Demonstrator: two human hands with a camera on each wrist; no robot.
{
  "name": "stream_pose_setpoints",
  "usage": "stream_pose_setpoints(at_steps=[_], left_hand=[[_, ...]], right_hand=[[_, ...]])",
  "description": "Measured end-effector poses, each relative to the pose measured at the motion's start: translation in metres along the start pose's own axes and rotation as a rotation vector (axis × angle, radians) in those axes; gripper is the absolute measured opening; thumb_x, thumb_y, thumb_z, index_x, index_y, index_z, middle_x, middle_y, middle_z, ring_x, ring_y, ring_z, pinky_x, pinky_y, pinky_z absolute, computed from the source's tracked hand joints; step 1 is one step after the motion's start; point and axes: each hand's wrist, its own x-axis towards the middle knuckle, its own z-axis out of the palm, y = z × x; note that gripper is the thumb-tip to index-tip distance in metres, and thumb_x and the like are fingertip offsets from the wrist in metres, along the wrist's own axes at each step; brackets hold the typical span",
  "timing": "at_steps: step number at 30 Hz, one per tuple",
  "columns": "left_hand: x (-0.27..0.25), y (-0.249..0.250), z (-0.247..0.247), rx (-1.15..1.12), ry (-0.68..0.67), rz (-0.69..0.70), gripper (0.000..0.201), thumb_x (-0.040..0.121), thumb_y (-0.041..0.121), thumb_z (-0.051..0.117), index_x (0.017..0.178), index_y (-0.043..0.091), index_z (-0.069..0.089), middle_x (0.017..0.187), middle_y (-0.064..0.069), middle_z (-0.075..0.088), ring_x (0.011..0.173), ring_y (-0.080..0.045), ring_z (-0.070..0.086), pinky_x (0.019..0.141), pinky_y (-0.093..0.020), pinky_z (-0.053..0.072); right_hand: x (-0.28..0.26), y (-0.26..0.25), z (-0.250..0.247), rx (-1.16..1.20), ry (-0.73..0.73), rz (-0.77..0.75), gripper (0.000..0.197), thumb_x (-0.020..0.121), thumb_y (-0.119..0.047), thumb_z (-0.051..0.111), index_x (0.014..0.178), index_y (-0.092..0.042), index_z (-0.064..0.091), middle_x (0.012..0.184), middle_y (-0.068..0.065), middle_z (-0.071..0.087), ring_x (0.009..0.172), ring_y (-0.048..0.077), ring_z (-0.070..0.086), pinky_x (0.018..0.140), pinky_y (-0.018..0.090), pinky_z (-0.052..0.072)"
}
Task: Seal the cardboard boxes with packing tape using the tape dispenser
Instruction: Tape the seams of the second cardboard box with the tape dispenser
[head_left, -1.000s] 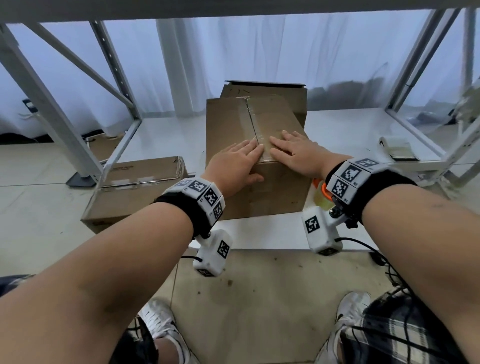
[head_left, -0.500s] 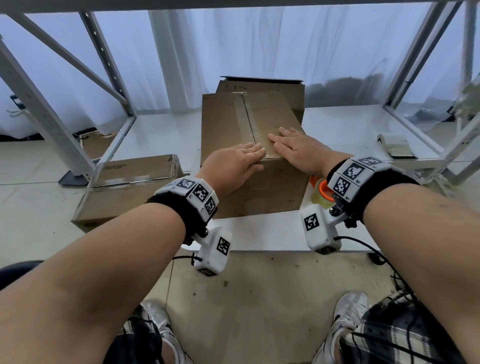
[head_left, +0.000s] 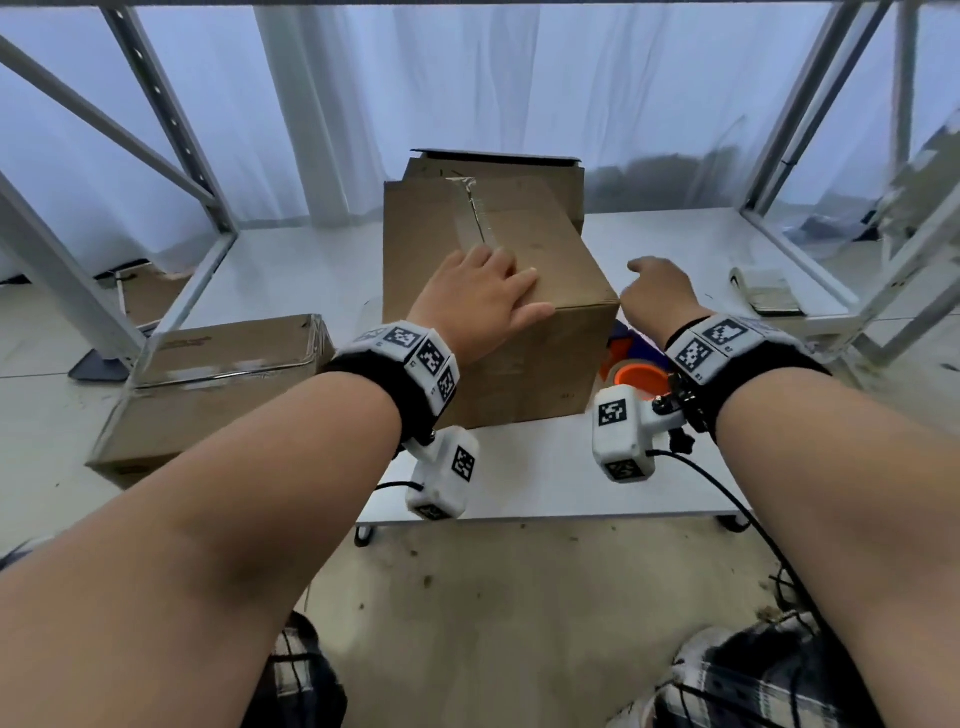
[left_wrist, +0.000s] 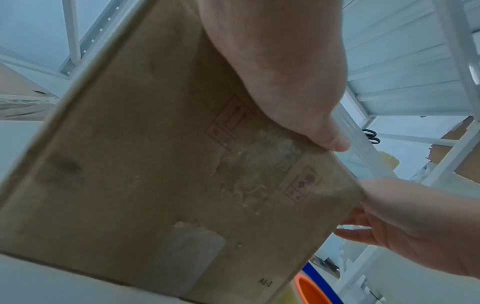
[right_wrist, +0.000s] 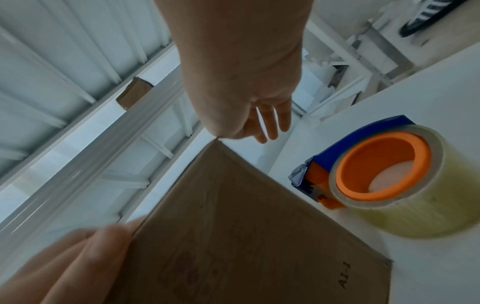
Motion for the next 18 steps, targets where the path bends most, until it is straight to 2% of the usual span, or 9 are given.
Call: stream_pose_setpoints(at_steps=[3,5,6,8,10,11,14,16,18], left_hand=[[0.005,-0.002,0.006,-0.029,-0.006,-0.018,0.066,0.095,0.059,0.015,0.141,0.020,0.041,0.139,-0.006,0.048,0.126,-0.025,0.045,0.103,-0.039,0.034],[0.008,-0.003,0.009,-0.047,-0.012,-0.026,0.064,0.096,0.058,0.018,0.142,0.019,0.039,0.143,-0.006,0.045,0.129,-0.024,0.043,0.104,-0.039,0.034],[0.010,-0.003,0.010,-0.051,-0.011,-0.032,0.064,0.096,0.058,0.019,0.142,0.019,0.039,0.144,-0.005,0.045,0.130,-0.024,0.043,0.104,-0.039,0.034],[0.012,-0.005,0.011,-0.055,0.002,-0.041,0.064,0.096,0.059,0.020,0.141,0.019,0.041,0.143,-0.005,0.045,0.129,-0.025,0.043,0.103,-0.040,0.035],[0.013,-0.006,0.011,-0.057,0.009,-0.040,0.067,0.094,0.060,0.018,0.140,0.018,0.043,0.142,-0.006,0.047,0.128,-0.025,0.044,0.103,-0.040,0.035],[0.013,-0.006,0.011,-0.056,0.012,-0.039,0.069,0.093,0.061,0.017,0.140,0.018,0.044,0.142,-0.006,0.047,0.128,-0.025,0.045,0.103,-0.040,0.036],[0.013,-0.005,0.011,-0.066,0.024,-0.038,0.069,0.093,0.061,0.018,0.140,0.018,0.043,0.144,-0.005,0.045,0.130,-0.025,0.043,0.104,-0.040,0.035],[0.013,-0.006,0.011,-0.085,0.012,-0.038,0.067,0.094,0.061,0.022,0.143,0.018,0.039,0.148,-0.006,0.041,0.134,-0.024,0.039,0.107,-0.039,0.033],[0.014,-0.006,0.010,-0.093,-0.033,-0.028,0.069,0.094,0.061,0.024,0.147,0.018,0.031,0.153,-0.005,0.032,0.140,-0.021,0.030,0.110,-0.037,0.029]], right_hand=[[0.009,0.020,0.005,-0.141,-0.077,0.076,0.042,0.093,-0.003,0.048,0.134,0.005,0.046,0.140,0.022,0.046,0.130,0.035,0.042,0.105,0.036,0.034],[0.011,0.040,0.015,-0.287,-0.175,0.129,0.035,0.096,-0.009,0.046,0.127,0.005,0.052,0.133,0.022,0.053,0.123,0.035,0.049,0.100,0.035,0.039],[0.012,0.051,0.021,-0.344,-0.237,0.148,0.032,0.096,-0.012,0.048,0.123,0.003,0.055,0.126,0.022,0.057,0.117,0.034,0.053,0.096,0.036,0.042],[0.011,0.068,0.032,-0.286,-0.283,0.190,0.024,0.091,-0.015,0.055,0.109,0.000,0.060,0.111,0.020,0.063,0.100,0.034,0.059,0.082,0.036,0.046],[0.010,0.081,0.039,-0.273,-0.240,0.192,0.020,0.088,-0.013,0.057,0.103,0.000,0.062,0.105,0.020,0.065,0.089,0.033,0.058,0.072,0.033,0.042],[0.009,0.084,0.041,-0.287,-0.195,0.189,0.019,0.088,-0.011,0.056,0.102,0.001,0.062,0.105,0.022,0.064,0.089,0.034,0.057,0.070,0.032,0.040],[0.007,0.082,0.039,-0.256,-0.055,0.194,0.020,0.091,-0.005,0.051,0.106,0.005,0.058,0.113,0.026,0.060,0.103,0.039,0.058,0.075,0.036,0.041],[0.007,0.072,0.031,-0.128,0.056,0.204,0.028,0.092,-0.006,0.051,0.117,0.005,0.047,0.120,0.027,0.056,0.110,0.041,0.055,0.081,0.038,0.043],[0.005,0.054,0.015,0.010,0.190,0.199,0.039,0.092,-0.010,0.054,0.124,0.002,0.037,0.122,0.024,0.055,0.109,0.040,0.055,0.079,0.038,0.041]])
